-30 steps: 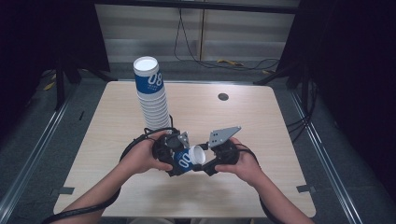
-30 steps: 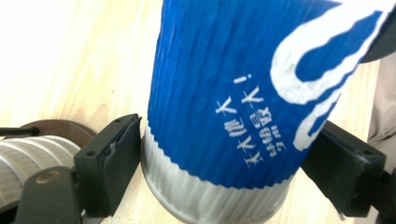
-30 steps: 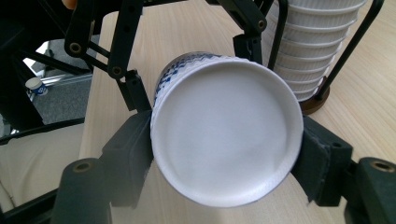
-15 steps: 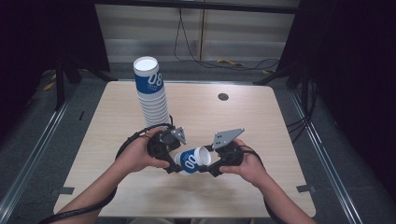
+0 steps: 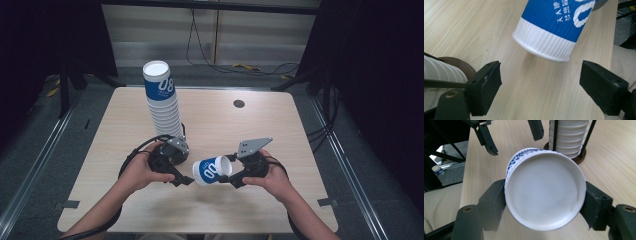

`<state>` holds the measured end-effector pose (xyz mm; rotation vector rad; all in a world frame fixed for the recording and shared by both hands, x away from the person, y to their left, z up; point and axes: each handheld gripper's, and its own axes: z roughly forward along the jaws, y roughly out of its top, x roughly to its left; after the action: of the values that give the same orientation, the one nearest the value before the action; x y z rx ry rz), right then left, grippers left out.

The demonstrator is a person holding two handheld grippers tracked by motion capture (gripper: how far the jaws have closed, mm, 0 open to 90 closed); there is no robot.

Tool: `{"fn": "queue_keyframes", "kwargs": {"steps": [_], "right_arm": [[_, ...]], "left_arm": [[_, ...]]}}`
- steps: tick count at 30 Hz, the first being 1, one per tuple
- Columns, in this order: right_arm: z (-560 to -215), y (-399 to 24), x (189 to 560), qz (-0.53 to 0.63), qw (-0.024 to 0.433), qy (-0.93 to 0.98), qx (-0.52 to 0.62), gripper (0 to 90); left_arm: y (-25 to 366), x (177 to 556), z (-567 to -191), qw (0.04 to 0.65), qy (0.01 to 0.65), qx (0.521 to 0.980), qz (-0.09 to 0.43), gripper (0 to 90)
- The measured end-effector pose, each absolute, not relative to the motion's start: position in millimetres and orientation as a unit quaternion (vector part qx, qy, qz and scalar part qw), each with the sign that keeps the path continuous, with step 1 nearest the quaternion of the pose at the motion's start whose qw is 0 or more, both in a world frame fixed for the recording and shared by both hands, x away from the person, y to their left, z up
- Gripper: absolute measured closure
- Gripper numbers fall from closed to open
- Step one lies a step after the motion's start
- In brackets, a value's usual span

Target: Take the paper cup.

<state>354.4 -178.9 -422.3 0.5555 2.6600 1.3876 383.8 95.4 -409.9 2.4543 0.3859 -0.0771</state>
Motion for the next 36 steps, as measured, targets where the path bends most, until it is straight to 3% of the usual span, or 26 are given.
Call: {"fn": "queue_keyframes", "kwargs": {"steps": [36], "right_arm": [[-422,-185,348,0.49,0.051,0.85,0.186,28.0]], "left_arm": [[101,374,-445,0.39,0.193,0.899,-0.046,16.7]]}}
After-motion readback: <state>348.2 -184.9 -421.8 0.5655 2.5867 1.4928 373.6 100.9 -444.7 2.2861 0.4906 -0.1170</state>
